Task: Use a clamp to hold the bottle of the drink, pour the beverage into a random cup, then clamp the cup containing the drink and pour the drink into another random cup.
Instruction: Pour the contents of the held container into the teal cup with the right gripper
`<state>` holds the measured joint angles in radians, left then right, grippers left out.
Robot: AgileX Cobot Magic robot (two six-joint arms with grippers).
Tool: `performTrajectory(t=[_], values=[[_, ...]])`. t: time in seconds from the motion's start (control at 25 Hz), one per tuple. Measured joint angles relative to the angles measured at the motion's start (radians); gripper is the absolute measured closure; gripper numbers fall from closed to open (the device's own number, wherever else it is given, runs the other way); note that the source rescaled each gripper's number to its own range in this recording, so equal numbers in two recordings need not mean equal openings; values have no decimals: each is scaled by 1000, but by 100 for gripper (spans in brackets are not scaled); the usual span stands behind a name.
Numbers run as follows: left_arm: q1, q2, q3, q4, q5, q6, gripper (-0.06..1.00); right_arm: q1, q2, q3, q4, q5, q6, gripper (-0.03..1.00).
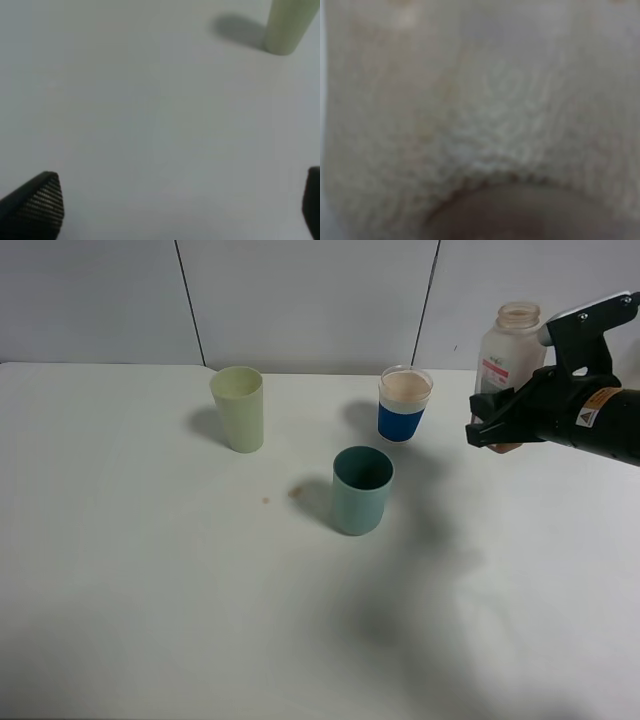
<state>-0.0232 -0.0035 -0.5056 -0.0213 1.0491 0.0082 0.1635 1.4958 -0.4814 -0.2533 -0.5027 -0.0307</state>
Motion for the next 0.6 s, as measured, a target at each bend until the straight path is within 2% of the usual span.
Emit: performTrajectory(t=[0.2, 0.36, 0.52, 0.6], values=[[0, 0, 0, 0, 0, 0, 5, 36, 0, 0, 11, 16, -14, 95], [0, 0, 0, 0, 0, 0, 5, 55, 0, -15, 12, 82, -27, 95], [0, 0, 0, 0, 0, 0, 5, 83, 2, -91, 3, 235, -61, 95], [0, 0, 0, 0, 0, 0, 5, 96, 2, -138, -10, 280, -66, 95]])
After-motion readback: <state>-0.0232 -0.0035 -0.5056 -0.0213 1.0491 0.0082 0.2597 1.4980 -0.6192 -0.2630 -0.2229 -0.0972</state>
